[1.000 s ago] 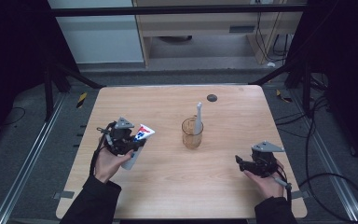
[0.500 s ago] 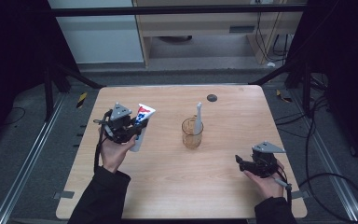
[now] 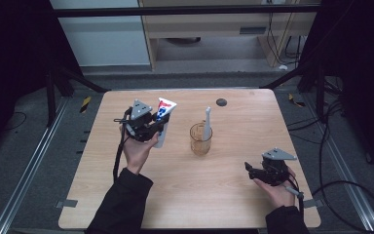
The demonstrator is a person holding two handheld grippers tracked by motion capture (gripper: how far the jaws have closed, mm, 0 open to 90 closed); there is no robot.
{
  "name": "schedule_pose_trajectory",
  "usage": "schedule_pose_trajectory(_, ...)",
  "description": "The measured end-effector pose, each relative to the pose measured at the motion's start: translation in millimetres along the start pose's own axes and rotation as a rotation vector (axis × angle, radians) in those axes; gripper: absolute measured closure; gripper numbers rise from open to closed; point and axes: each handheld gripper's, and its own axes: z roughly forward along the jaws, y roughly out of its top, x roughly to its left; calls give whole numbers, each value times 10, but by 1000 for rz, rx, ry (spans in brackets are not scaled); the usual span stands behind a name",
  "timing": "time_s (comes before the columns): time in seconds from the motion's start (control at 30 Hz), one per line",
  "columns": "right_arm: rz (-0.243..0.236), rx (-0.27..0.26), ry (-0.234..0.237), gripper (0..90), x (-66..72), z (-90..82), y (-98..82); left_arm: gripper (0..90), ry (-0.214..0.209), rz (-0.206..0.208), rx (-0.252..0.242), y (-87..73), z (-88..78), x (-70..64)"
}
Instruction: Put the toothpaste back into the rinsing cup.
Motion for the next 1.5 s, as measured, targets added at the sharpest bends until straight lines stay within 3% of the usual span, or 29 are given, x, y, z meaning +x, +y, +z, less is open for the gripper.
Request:
schedule_pose_trajectory(0.43,6,-4,3,248,-10,13,-15,697,-30,-27,-85,110,322,-151)
schedule_pose_trajectory(0.53,21,0,9,247,-10,8,-14,696,-28,-12,-91,142,364,-201)
schedule_pose_trajectory(0.8,0,-10,2,245,-15,20,-19,696,-36,-21,-131,214,491,-270)
schedule_pose_trajectory(1.5,-5,-15,3,247,-17,28,-27,696,-71,-25,-158,176,826,-461)
